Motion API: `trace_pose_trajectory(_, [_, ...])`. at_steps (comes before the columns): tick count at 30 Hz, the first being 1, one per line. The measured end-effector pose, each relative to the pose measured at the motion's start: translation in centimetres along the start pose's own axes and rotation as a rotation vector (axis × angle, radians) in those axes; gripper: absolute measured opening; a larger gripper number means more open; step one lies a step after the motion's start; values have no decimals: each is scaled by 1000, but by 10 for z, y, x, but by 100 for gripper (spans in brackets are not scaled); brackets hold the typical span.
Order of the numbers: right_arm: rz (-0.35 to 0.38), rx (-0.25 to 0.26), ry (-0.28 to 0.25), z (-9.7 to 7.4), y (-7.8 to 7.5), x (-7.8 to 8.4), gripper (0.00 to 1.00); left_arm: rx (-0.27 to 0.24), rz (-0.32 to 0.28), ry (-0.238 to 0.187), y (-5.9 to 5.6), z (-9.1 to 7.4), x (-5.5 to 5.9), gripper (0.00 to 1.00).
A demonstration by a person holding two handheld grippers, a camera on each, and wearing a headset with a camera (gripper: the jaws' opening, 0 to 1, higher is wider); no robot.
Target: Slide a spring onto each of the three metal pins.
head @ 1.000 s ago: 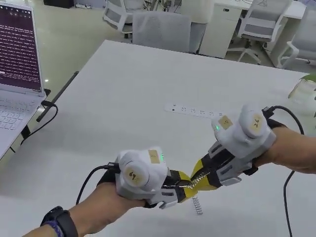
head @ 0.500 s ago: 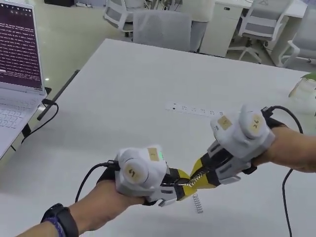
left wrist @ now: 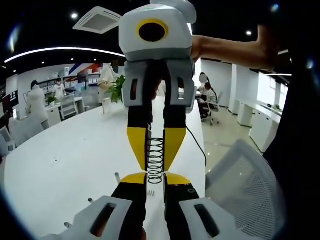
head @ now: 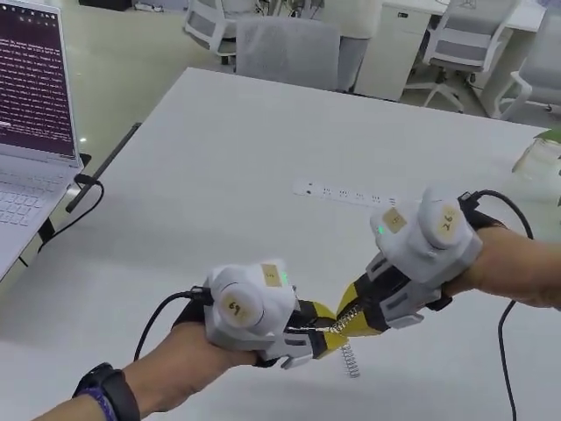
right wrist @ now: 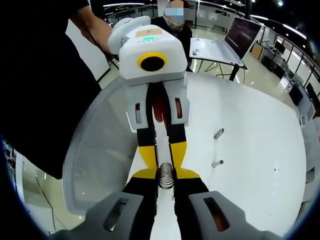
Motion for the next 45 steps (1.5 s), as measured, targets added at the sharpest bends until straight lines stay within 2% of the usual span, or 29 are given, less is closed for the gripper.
trace_pose_trajectory(11, [31,26,22,5,-6,12,8,-35,-39,20,3,-12,12,18])
trace_pose_trajectory(19, [49,31,31,9,-6,18,8,-69,-64,39,7,-24,26,22])
trace_pose_trajectory(35, [142,103,60,18,-26,41,8,-192,-144,76,26,-62,59,30])
trace_pose_trajectory(37, [155,99,52,19,-27,43,8,-200,-142,94,27,-65,64,32])
trace_pose_trajectory(45, [173,94,61,27,-30,49,8,-240,-166,102,34,-78,74,35])
Point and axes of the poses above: the centre of the closed fingertips' face, and the gripper's own axes: z roughly forward along the fingers, y roughly to its left, x roughly out of its underside, the point moved 3 cm from there along -z, roughly backward along the fingers, and after that the axes turned 2 degrees about -y, right-handed, at the moved point
